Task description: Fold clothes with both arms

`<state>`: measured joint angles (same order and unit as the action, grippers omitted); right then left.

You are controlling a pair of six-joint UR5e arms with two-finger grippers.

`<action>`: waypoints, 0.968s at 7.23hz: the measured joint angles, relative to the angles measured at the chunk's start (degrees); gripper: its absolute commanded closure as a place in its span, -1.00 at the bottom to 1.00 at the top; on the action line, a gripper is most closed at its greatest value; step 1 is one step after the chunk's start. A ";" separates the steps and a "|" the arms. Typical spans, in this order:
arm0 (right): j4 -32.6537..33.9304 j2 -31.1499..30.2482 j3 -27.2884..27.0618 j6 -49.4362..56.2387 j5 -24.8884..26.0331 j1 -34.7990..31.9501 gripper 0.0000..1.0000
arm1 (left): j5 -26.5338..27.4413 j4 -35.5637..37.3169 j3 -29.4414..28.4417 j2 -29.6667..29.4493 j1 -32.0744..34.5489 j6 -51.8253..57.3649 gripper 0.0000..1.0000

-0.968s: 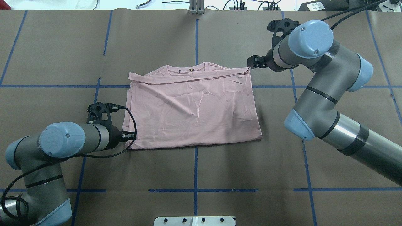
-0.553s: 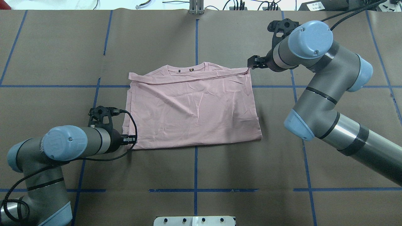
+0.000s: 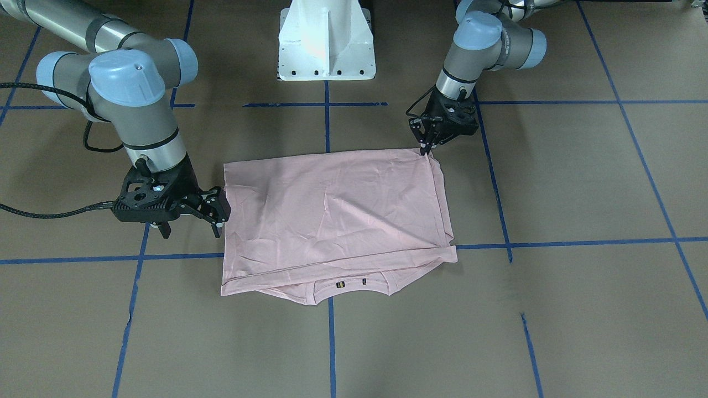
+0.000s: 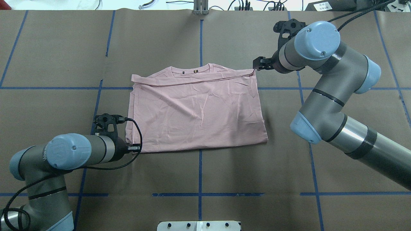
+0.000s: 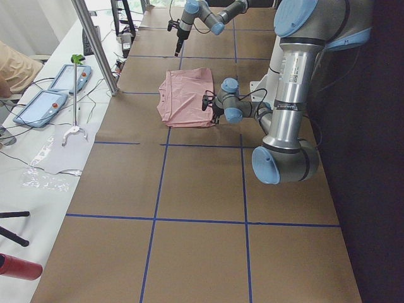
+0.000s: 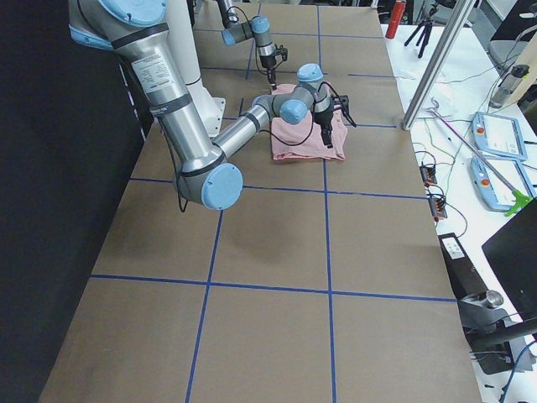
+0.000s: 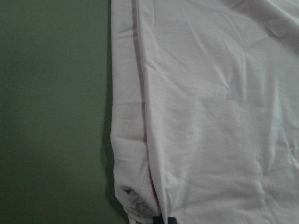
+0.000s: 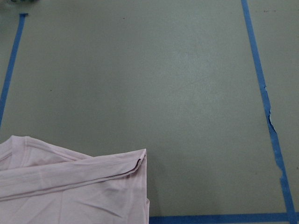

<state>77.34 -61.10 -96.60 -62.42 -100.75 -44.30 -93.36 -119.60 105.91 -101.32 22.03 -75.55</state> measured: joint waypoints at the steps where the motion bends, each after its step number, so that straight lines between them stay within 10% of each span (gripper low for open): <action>1: 0.00 0.00 0.00 -0.08 0.02 0.00 -1.00 | -0.04 0.02 0.15 0.44 0.40 1.71 1.00; 4: 0.00 -0.04 0.28 -0.25 0.16 0.00 -1.00 | -0.19 -0.14 -2.42 1.00 9.46 16.24 1.00; 7: 0.00 -0.06 0.48 -0.40 0.28 0.07 -1.00 | -0.32 -0.81 -17.83 -9.34 22.49 29.31 1.00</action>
<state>77.34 -61.16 -96.12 -62.83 -100.47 -44.23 -93.68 -120.41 88.08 -110.65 44.52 -46.24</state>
